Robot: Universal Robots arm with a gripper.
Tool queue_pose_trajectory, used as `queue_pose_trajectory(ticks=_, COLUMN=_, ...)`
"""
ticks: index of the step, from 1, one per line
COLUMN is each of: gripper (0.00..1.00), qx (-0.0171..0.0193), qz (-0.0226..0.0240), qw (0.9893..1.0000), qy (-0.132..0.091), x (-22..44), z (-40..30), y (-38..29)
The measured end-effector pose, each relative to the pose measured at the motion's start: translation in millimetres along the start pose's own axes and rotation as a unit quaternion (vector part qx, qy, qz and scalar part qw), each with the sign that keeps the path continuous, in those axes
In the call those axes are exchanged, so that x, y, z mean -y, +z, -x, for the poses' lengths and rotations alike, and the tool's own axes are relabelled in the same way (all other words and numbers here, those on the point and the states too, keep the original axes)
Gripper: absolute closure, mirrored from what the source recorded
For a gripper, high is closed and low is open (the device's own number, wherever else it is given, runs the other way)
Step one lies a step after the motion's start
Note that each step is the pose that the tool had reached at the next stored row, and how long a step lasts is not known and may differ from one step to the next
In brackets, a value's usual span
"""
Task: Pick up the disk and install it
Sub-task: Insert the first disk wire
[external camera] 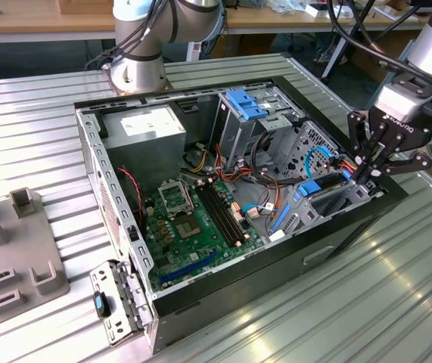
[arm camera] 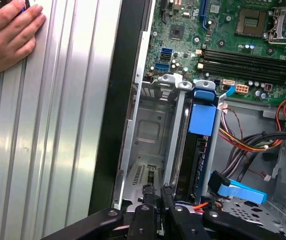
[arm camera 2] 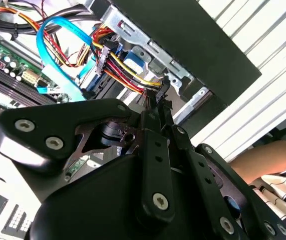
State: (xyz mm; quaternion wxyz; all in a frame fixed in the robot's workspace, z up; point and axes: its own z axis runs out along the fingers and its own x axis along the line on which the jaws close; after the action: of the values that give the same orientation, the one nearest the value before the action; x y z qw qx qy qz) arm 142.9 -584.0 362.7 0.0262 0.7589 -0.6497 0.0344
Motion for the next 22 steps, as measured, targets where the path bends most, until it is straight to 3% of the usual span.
queue_pose_trajectory(ticks=2, gripper=0.84, qx=0.0036, qz=-0.0003, qw=1.0, qy=0.003, x=-7.5, z=1.3, y=-0.2)
queue_pose_trajectory(ticks=6, gripper=0.84, qx=0.013, qz=-0.0016, qw=0.9999, qy=0.005, x=-14.5, z=2.9, y=-0.3)
queue_pose_trajectory(ticks=10, gripper=0.84, qx=0.0144, qz=0.0, qw=0.9999, qy=0.007, x=-15.3, z=3.3, y=-0.4)
queue_pose_trajectory(ticks=11, gripper=0.84, qx=0.0177, qz=0.0223, qw=0.9996, qy=0.005, x=-14.2, z=3.1, y=-0.1)
queue_pose_trajectory(ticks=13, gripper=0.84, qx=0.0225, qz=0.0564, qw=0.9982, qy=0.003, x=-12.3, z=2.9, y=0.2)
queue_pose_trajectory(ticks=14, gripper=0.84, qx=0.0231, qz=0.0599, qw=0.9979, qy=0.002, x=-12.3, z=2.9, y=0.2)
queue_pose_trajectory(ticks=22, gripper=0.84, qx=0.0258, qz=0.0712, qw=0.9969, qy=0.023, x=-10.8, z=6.0, y=0.9)
